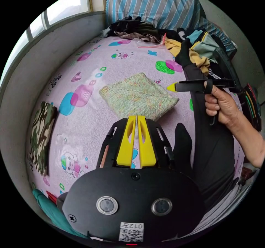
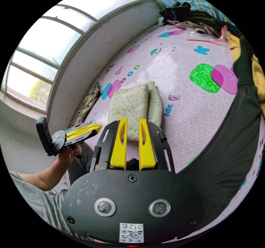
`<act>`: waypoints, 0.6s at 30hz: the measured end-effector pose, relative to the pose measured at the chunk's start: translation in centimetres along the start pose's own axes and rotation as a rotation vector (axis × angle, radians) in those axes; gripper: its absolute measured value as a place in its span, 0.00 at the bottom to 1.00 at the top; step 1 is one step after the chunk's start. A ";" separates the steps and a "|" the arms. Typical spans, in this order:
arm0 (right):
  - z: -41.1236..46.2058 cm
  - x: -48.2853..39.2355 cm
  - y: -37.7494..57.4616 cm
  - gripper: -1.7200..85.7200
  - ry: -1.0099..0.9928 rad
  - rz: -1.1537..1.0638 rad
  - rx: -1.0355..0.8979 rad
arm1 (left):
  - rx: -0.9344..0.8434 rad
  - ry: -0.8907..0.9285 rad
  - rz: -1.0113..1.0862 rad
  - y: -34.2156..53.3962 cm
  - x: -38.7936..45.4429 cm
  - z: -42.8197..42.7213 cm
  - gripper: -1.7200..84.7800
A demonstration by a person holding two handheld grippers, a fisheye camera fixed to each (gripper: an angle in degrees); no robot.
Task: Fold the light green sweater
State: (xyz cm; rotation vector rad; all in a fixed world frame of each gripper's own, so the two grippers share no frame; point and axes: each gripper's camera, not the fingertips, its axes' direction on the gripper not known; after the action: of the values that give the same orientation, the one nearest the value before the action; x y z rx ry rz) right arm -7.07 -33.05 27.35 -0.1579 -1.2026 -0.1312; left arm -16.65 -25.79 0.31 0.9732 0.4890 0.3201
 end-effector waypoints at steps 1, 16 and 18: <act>1.3 -0.2 -0.5 0.09 0.035 -0.018 -0.032 | -0.038 -0.010 0.015 -0.5 -0.5 0.7 0.02; 1.6 5.8 -4.3 0.07 -0.063 0.003 -0.093 | 0.016 0.126 -0.017 -0.8 -13.1 -7.1 0.05; 0.4 7.8 -4.6 0.11 -0.085 0.055 -0.054 | 0.035 0.225 -0.161 -0.5 -17.6 -8.2 0.07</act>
State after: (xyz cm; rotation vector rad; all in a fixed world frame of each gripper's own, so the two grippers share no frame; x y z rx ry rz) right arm -5.55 -37.65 34.99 -0.2458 -1.2787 -0.1099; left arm -35.83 -28.49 0.48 0.9299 0.7765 0.2776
